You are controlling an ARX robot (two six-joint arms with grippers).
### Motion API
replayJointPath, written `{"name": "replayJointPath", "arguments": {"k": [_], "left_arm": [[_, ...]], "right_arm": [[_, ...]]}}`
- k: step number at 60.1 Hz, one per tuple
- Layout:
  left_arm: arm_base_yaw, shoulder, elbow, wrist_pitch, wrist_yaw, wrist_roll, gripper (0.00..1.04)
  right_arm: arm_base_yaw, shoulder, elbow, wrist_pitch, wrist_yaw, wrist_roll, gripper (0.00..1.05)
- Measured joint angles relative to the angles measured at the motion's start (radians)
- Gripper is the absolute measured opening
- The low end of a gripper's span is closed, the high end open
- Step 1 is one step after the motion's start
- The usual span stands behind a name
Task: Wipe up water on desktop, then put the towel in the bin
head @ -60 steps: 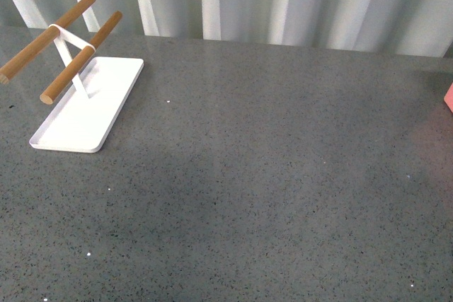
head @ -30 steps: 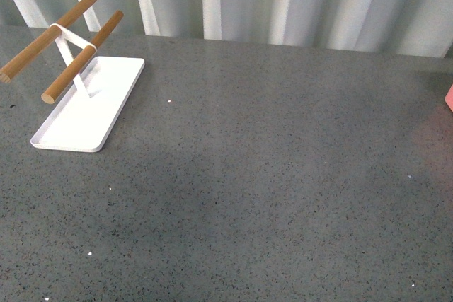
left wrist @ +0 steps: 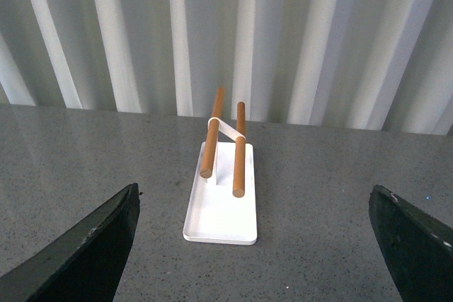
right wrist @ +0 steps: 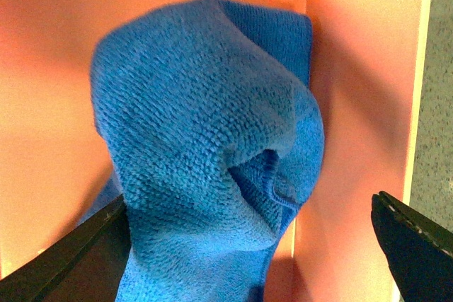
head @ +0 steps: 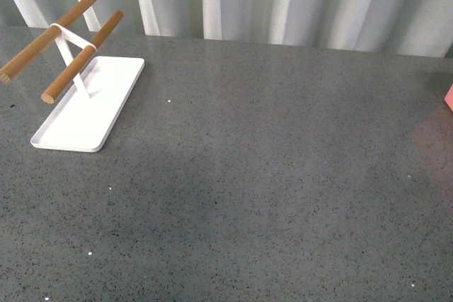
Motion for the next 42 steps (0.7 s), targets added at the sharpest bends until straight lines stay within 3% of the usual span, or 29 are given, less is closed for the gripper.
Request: {"name": "replayJointPath", "arguments": {"k": [14,22,37,42], "left_arm": [[0.000,0.000,0.000,0.000,0.000,0.000,0.98],[0.000,0.000,0.000,0.000,0.000,0.000,0.98],[0.000,0.000,0.000,0.000,0.000,0.000,0.98],[0.000,0.000,0.000,0.000,0.000,0.000,0.98]], "right_arm": [[0.084,-0.204,-0.038,0.040,-0.267,0.080,0.98],[0.128,-0.372,-0.132,0.135,-0.364,0.133,0.98],[0.209,-0.772,-0.389,0.329,-0.393,0.235,0.98],[0.257,-0.909,-0.485,0.387,-0.341,0.239,0.98]]}}
